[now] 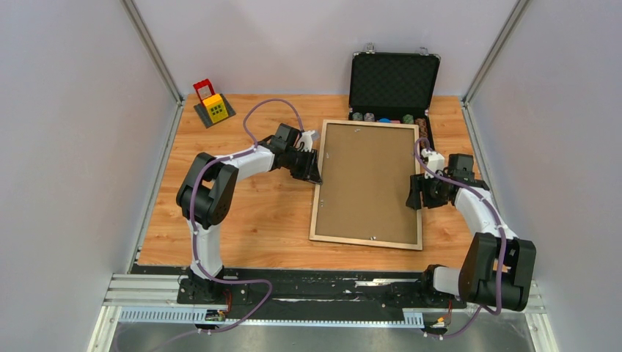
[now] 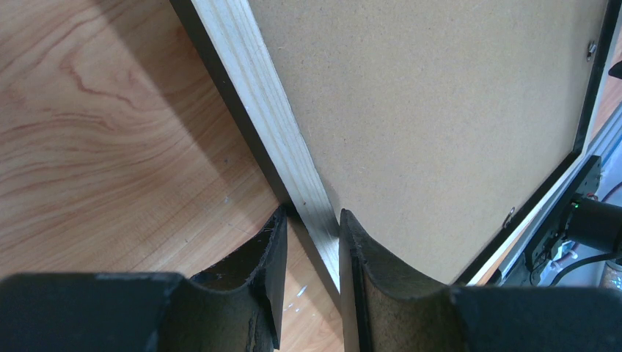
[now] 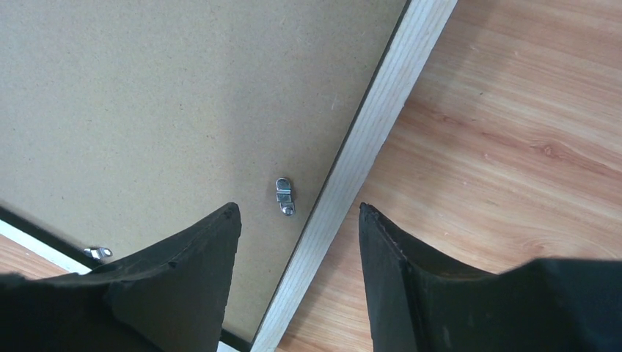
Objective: Put the photo into the frame
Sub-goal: Install the photo frame at the center of the board.
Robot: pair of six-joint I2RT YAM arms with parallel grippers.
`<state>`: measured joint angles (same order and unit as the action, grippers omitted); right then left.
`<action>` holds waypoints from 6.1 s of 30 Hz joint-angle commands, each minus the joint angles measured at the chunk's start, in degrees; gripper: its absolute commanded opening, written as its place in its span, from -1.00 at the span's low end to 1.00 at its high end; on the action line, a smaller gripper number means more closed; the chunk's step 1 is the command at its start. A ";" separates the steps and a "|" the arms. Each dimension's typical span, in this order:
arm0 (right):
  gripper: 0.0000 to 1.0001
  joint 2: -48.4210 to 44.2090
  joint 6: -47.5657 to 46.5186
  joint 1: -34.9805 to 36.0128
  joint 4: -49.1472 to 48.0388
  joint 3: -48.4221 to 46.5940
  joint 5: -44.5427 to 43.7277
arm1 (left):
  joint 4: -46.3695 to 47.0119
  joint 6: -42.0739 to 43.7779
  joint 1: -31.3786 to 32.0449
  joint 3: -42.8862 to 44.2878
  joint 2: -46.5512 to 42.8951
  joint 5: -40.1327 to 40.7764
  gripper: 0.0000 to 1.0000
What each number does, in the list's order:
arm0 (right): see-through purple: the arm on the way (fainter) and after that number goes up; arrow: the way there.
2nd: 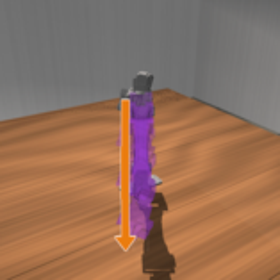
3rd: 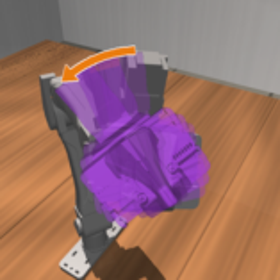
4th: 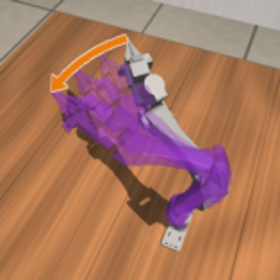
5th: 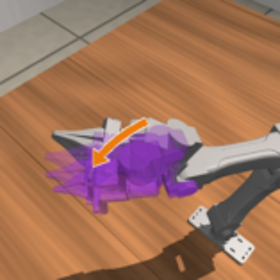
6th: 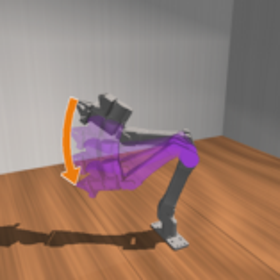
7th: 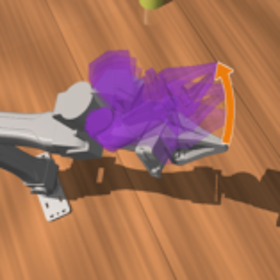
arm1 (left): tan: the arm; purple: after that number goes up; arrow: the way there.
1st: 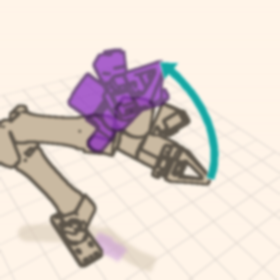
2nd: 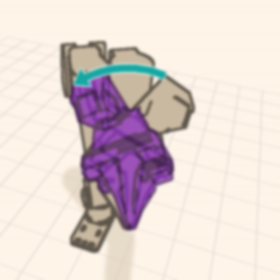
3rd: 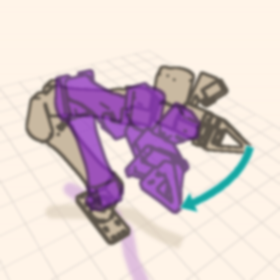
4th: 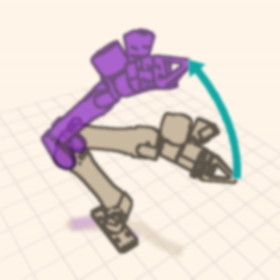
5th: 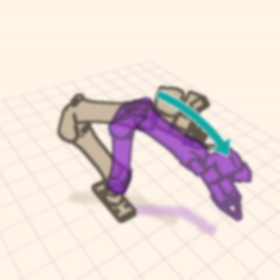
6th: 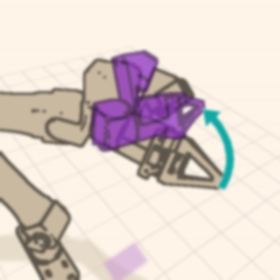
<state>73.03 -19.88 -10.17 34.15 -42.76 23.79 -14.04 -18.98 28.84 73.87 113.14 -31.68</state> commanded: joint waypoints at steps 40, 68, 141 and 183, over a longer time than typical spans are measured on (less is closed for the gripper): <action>-0.22 3.53 -0.92 2.80 -4.09 -0.33 -4.72 | -0.62 0.96 0.90 0.95 -1.76 -1.81 -1.00; -0.45 1.15 -2.93 1.30 -3.94 1.09 -4.37 | -0.65 0.88 0.73 0.84 -1.96 -1.87 -1.00; -0.31 27.75 14.38 -6.92 -3.79 -22.95 11.33 | -0.94 0.70 0.51 1.19 -2.14 -2.17 -1.00; -1.00 27.34 13.66 -7.14 -6.37 -22.36 13.53 | -5.08 4.63 0.45 21.15 6.57 12.22 0.71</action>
<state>101.06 -6.07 -17.08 31.88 -64.12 34.59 -19.92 -13.15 29.17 91.55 117.10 -22.00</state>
